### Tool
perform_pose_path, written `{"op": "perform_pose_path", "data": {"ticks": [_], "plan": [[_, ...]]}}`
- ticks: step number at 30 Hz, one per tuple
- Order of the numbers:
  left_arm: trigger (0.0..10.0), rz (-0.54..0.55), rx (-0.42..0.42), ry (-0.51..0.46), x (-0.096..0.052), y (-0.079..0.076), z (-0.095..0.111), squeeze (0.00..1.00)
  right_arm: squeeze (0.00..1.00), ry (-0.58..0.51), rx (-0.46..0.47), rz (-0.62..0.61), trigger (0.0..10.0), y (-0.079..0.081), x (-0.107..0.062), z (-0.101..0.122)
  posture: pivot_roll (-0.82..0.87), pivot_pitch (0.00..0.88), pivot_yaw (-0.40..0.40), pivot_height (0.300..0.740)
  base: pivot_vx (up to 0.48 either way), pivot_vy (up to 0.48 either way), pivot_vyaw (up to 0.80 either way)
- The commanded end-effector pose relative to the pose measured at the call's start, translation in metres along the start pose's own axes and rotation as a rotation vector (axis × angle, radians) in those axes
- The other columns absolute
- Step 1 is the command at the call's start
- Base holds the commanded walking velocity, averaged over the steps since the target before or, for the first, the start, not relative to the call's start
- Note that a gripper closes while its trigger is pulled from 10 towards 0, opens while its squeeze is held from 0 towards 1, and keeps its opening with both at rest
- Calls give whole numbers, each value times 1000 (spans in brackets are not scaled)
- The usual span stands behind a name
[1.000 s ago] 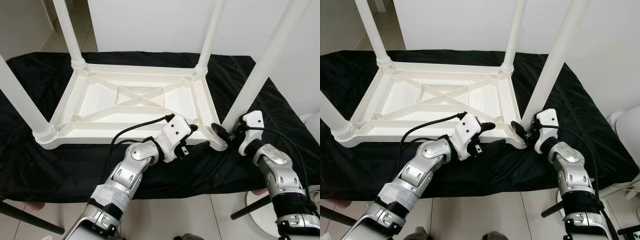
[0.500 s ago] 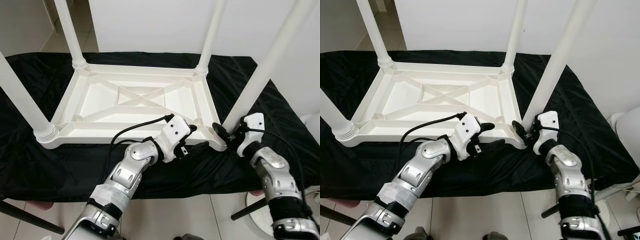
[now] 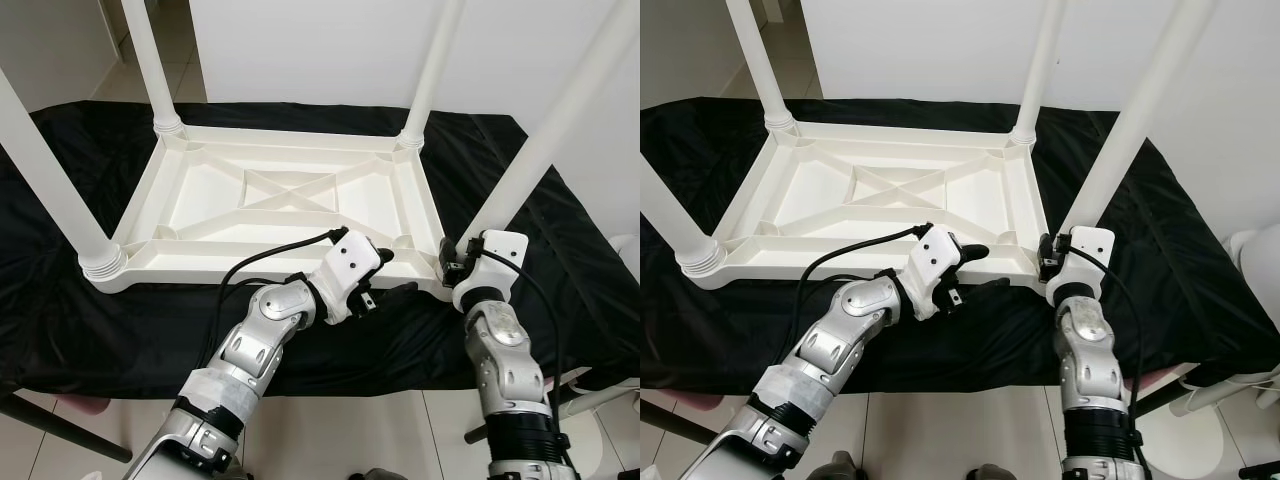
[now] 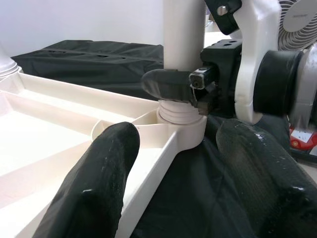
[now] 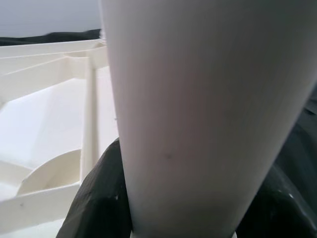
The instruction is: Building children table
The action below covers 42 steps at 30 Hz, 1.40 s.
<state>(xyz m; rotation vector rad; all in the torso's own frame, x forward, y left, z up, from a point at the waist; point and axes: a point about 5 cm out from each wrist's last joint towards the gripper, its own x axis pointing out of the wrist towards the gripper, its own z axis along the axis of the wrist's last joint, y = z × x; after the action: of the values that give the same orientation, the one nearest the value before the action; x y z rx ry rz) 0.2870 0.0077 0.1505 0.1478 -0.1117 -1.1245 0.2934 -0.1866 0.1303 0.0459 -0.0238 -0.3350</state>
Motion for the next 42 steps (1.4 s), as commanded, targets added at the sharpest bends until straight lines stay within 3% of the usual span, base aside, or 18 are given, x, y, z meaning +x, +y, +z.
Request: {"op": "perform_pose_path", "data": {"ticks": [1, 7, 12, 13, 14, 20, 27, 28, 30, 31, 33, 35, 39, 42], "plan": [[10000, -17, -12, 13, 0, -2, -3, 0, 0, 51, 12, -153, 10000, -1, -9, -10, -13, 0, -35, 740, 0, 0, 0], [10000, -17, -13, 13, 0, -2, -3, 0, 0, 31, 29, -76, 10000, 12, -10, -5, -19, 0, -34, 740, 0, 0, 0], [10000, -17, -11, 12, 1, -2, -3, 0, 0, -2, 36, -29, 10000, 11, -10, 2, -14, 0, -39, 740, 0, 0, 0], [10000, -15, -11, 12, 1, -1, -3, 0, 235, -11, 46, -20, 10000, 10, -10, 3, -14, 0, -39, 740, 0, 0, 0], [10000, -14, -9, 11, 1, -1, -3, 0, 1000, -21, 70, 13, 10000, 12, -10, 5, -13, 0, -40, 740, 0, 0, 0], [10000, -12, -9, 10, 1, -1, -3, 0, 1000, -34, 85, 40, 10000, 14, -11, 7, -11, 0, -41, 740, 0, 0, 0], [10000, -9, -3, 15, 0, 0, -3, 0, 1000, -14, 93, 177, 10000, -6, -11, -1, -9, 0, -39, 740, 0, 0, 0], [10000, -9, -2, 15, 0, 1, -3, 0, 659, -13, 64, 224, 10000, -12, -9, -1, -10, 0, -38, 740, 0, 0, 0], [10000, -9, -1, 14, 0, 1, -3, 0, 659, -12, 44, 254, 10000, -15, -7, -1, -10, 0, -38, 740, 0, 0, 0], [10000, -9, -1, 14, 1, 1, -3, 0, 0, -13, 21, 300, 10000, -18, -6, -1, -12, 0, -34, 740, 0, 0, 0], [10000, -9, -1, 14, 1, 1, -3, 0, 0, -13, 21, 300, 10000, -18, -6, -1, -12, 0, -34, 740, 0, 0, 0], [10000, -16, 1, 13, 2, 2, -2, 0, 0, 0, -106, 520, 10000, -21, 1, -1, -23, 0, -19, 740, 0, 0, 0], [10000, -19, 1, 13, 2, 1, -2, 0, 0, 12, -141, 585, 10000, -22, 2, -2, -23, 0, -19, 740, 0, 0, 0], [10000, -26, 2, 10, 4, 2, 0, 0, 0, 36, -199, 704, 10000, -23, 12, -2, -37, 0, -1, 740, 0, 0, 0]]}}
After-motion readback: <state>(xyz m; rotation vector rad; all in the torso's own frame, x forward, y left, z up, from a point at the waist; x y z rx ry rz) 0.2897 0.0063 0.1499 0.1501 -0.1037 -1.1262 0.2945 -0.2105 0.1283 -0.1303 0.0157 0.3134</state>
